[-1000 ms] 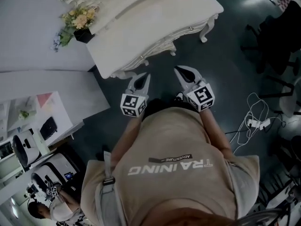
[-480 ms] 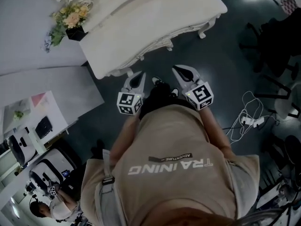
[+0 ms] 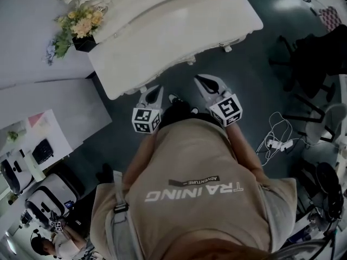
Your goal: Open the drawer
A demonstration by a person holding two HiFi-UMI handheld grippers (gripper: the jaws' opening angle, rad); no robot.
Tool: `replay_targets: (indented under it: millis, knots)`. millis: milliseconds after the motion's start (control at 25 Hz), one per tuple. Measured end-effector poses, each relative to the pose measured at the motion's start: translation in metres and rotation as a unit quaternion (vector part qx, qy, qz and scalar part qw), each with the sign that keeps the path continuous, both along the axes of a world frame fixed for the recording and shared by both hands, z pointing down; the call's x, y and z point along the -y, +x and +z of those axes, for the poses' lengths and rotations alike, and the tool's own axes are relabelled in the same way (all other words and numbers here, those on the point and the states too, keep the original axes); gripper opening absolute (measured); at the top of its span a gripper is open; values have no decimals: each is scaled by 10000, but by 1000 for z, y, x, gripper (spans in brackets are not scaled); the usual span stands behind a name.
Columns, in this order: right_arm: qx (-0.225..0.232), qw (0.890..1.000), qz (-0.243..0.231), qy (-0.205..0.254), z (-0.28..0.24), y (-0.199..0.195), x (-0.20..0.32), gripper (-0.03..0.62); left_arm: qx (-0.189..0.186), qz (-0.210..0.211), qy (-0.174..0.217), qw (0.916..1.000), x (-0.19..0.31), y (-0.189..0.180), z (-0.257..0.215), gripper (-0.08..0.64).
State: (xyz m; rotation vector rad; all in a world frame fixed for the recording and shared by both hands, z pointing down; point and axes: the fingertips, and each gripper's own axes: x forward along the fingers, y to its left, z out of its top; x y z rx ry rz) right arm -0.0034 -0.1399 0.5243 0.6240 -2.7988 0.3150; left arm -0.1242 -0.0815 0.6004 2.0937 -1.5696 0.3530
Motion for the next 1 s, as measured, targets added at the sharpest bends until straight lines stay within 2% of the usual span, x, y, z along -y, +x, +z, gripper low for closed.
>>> replay_targets:
  millis: [280,440,600,840,1000]
  knots:
    - [-68,9998,-159,102,-4,-52,20,3,-100,-240,9,9997,2,-51,9,8]
    - [-133,9990,-389,163,-4,-76,31,3,-152,-535,12,9985,5,-75,16,8]
    - [-181,9978,-637,94,2,-90,39,3,-235,-858,-29,9960,3,-81,15,8]
    - [-13,9911,-1329,85,-2,-116,62,3,-215,-1406,-184,9897,7,-85,17,8]
    - [126,9860,-1658,110,-9,-118,89,3,-476,-1768,-323,9826,18,-75,27,9]
